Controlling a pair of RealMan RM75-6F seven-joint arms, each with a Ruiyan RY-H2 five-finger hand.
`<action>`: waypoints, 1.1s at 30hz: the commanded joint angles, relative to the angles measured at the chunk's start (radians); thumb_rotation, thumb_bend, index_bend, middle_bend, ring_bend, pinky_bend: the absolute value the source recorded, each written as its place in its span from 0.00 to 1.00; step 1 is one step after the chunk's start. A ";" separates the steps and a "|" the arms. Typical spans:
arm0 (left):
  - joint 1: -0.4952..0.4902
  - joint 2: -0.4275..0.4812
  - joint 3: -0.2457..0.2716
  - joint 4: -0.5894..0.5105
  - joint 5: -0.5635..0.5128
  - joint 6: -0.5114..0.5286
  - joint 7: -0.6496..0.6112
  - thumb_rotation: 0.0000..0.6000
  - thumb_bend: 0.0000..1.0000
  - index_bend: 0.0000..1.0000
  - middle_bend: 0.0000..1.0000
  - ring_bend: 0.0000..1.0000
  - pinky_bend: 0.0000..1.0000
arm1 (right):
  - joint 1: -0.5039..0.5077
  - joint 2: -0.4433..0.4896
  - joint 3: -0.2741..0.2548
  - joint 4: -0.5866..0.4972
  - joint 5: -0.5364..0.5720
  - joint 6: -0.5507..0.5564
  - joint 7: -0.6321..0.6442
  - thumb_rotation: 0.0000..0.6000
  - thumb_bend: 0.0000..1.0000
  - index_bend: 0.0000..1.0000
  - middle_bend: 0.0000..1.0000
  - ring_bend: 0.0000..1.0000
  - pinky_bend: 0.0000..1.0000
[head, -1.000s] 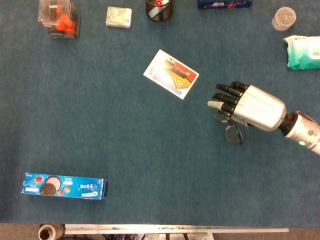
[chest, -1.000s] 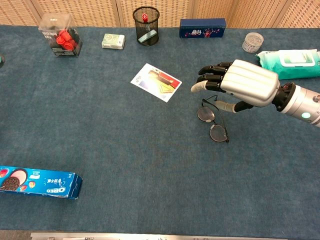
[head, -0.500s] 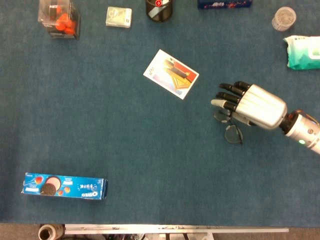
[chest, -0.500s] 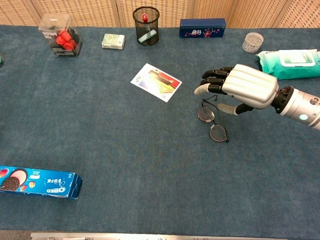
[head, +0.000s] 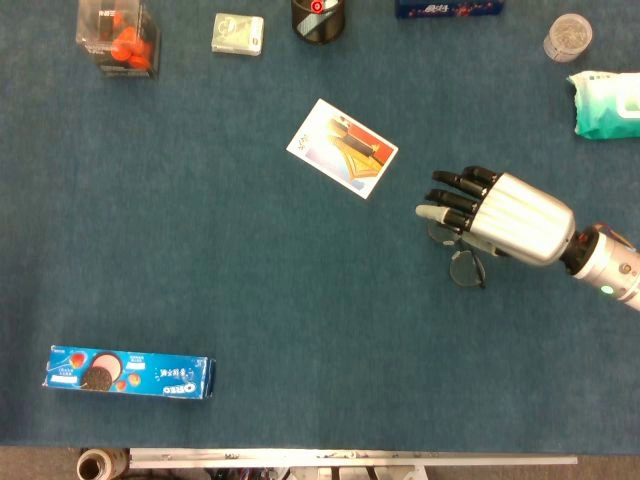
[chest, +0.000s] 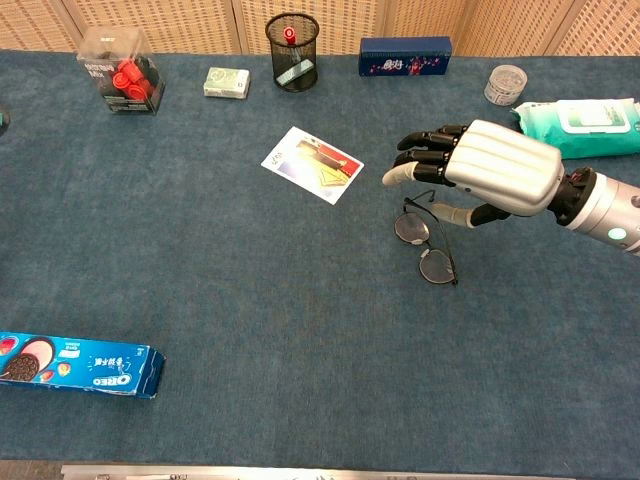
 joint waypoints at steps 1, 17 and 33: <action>-0.001 -0.001 0.000 0.000 -0.002 -0.003 0.001 1.00 0.59 0.49 0.39 0.36 0.45 | 0.007 0.023 0.001 -0.047 -0.009 0.002 -0.030 1.00 0.37 0.27 0.30 0.17 0.35; 0.006 0.009 -0.002 -0.006 0.007 0.019 -0.017 1.00 0.59 0.49 0.39 0.36 0.45 | 0.007 -0.005 0.002 -0.036 -0.002 -0.044 -0.026 1.00 0.37 0.27 0.30 0.17 0.35; 0.009 0.013 -0.002 -0.009 0.014 0.027 -0.022 1.00 0.59 0.49 0.39 0.36 0.45 | -0.022 -0.077 -0.009 0.123 0.025 -0.062 0.068 1.00 0.37 0.27 0.30 0.17 0.35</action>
